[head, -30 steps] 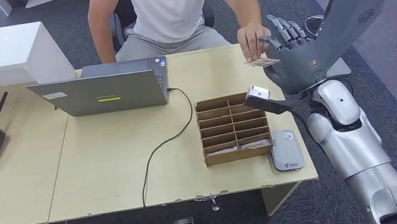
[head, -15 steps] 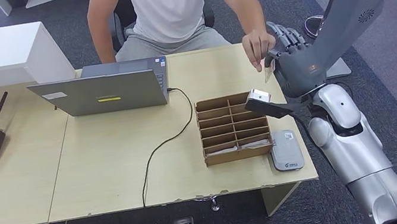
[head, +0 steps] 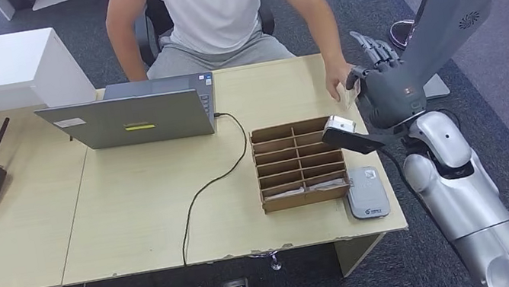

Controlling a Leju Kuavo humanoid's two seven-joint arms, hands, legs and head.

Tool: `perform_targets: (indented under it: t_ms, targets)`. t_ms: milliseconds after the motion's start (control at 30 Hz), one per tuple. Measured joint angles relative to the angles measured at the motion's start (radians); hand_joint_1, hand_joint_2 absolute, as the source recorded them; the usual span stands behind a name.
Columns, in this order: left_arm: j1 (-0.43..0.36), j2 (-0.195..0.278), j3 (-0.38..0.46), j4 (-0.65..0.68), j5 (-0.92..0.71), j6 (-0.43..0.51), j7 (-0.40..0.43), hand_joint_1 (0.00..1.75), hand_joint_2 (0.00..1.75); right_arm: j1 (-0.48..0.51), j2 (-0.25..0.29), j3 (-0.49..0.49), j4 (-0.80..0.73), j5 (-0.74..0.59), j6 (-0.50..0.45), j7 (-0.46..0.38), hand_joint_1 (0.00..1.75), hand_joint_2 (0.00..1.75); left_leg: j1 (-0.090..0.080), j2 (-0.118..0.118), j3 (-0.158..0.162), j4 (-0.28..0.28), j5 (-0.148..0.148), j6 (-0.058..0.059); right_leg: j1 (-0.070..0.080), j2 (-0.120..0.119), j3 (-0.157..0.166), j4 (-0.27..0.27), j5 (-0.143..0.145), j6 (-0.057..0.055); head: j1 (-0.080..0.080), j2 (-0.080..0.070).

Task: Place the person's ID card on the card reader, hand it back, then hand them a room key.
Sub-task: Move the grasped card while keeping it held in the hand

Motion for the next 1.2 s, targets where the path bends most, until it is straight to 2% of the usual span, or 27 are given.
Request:
perform_targets:
  t_ms: [600, 833, 1200]
  targets:
    - [0.002, 0.003, 0.0, 0.0, 0.015, 0.007, 0.0, 0.0, 0.0, 0.224, -0.095, -0.056, -0.113, -0.063, 0.053, 0.028, 1.75, 1.75, 0.0, 0.001, 0.0, 0.0, -0.001, -0.001, 0.0, 0.0, 0.0, 0.0, 0.0, 0.0, 0.0, 0.0]
    - [0.002, 0.003, 0.0, 0.0, 0.014, 0.006, 0.0, 0.0, 0.0, 0.27, -0.101, -0.056, -0.114, -0.062, 0.041, 0.024, 1.75, 1.75, 0.0, 0.001, 0.0, 0.0, -0.001, -0.001, 0.0, 0.0, 0.0, 0.0, 0.0, 0.0, 0.0, 0.0]
    - [0.002, 0.002, 0.0, 0.0, 0.017, 0.007, 0.0, 0.0, 0.0, 0.288, -0.093, -0.047, -0.051, -0.089, 0.003, 0.008, 1.75, 1.75, 0.0, 0.001, -0.001, 0.0, -0.001, -0.001, 0.0, 0.0, 0.0, 0.0, 0.0, 0.0, 0.0, 0.0]
